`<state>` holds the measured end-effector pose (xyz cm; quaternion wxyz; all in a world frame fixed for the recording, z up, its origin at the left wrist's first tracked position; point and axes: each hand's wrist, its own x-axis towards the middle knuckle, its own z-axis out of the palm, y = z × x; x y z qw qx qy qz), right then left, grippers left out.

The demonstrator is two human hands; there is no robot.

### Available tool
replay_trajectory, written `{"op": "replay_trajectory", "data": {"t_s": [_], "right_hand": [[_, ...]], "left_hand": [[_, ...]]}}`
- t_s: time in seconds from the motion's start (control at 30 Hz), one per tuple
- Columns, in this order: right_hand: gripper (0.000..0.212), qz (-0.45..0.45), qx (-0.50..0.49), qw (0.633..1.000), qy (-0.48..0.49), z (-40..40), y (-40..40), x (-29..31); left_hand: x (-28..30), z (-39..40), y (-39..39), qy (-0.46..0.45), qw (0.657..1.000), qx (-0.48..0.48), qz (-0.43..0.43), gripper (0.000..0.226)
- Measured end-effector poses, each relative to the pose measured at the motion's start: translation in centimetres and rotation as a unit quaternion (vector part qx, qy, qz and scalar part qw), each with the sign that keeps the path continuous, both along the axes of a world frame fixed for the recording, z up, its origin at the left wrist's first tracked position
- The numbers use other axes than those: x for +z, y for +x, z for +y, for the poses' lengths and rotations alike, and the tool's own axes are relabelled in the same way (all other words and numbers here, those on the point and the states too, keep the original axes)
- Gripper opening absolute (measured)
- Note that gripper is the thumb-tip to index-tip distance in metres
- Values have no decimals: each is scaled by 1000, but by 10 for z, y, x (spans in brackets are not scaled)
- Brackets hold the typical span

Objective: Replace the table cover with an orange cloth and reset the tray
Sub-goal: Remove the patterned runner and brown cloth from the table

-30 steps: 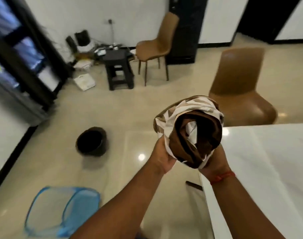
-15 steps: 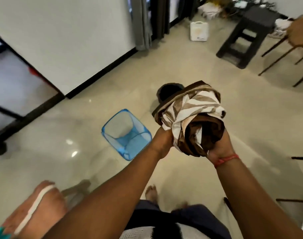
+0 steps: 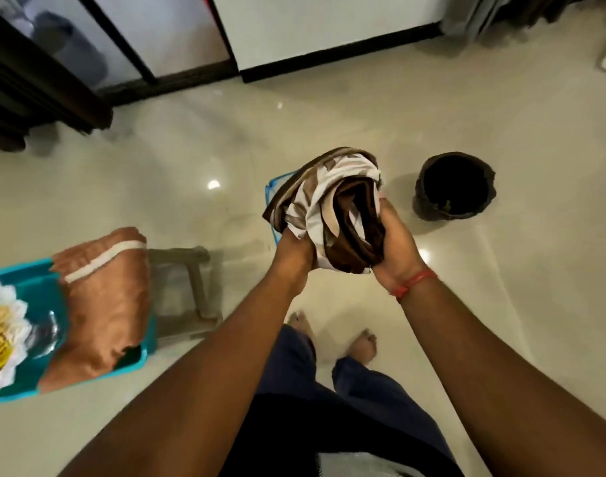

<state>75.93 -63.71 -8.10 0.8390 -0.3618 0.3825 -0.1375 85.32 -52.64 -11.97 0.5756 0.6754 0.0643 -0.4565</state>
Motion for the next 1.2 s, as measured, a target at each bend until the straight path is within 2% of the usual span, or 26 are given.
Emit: {"op": "replay_trajectory", "data": {"t_s": [0.1, 0.17, 0.27, 0.37, 0.47, 0.53, 0.6, 0.63, 0.73, 0.8, 0.9, 1.03, 1.2], "right_hand": [[38, 40, 47, 998, -11, -6, 26, -35], [36, 75, 62, 995, -4, -12, 46, -60], [36, 112, 59, 992, 16, -23, 75, -98], [33, 137, 61, 988, 38, -34, 107, -139], [34, 192, 59, 979, 36, -49, 134, -176], [36, 238, 76, 968, 11, -61, 146, -202], [27, 292, 103, 950, -29, -69, 151, -216], [24, 319, 113, 940, -40, -71, 153, -223], [42, 366, 157, 914, -79, -73, 156, -233], [39, 380, 183, 903, -82, -71, 153, -235], [41, 410, 223, 880, -85, -69, 148, -237], [43, 411, 239, 875, -96, -70, 147, -231], [25, 391, 308, 852, -162, -69, 139, -204]], "left_hand": [[-35, -1, 18, 78, 997, 28, -3, 85], [-64, -4, 33, 109, 993, 34, 6, 93], [-84, -17, 58, 98, 994, 32, 27, 79], [-112, -34, 87, 86, 994, 31, 56, 55], [-141, -47, 109, 118, 987, 32, 108, 39], [-169, -52, 122, 164, 979, 9, 124, 47], [-182, -56, 130, 204, 971, -45, 118, 56], [-181, -58, 133, 212, 968, -72, 112, 56], [-182, -59, 135, 246, 952, -161, 84, 40], [-189, -57, 134, 259, 940, -213, 67, 42], [-187, -53, 134, 279, 930, -233, 47, 54], [-176, -48, 136, 290, 927, -236, 37, 59], [-142, -50, 126, 294, 933, -208, 18, 52]]}}
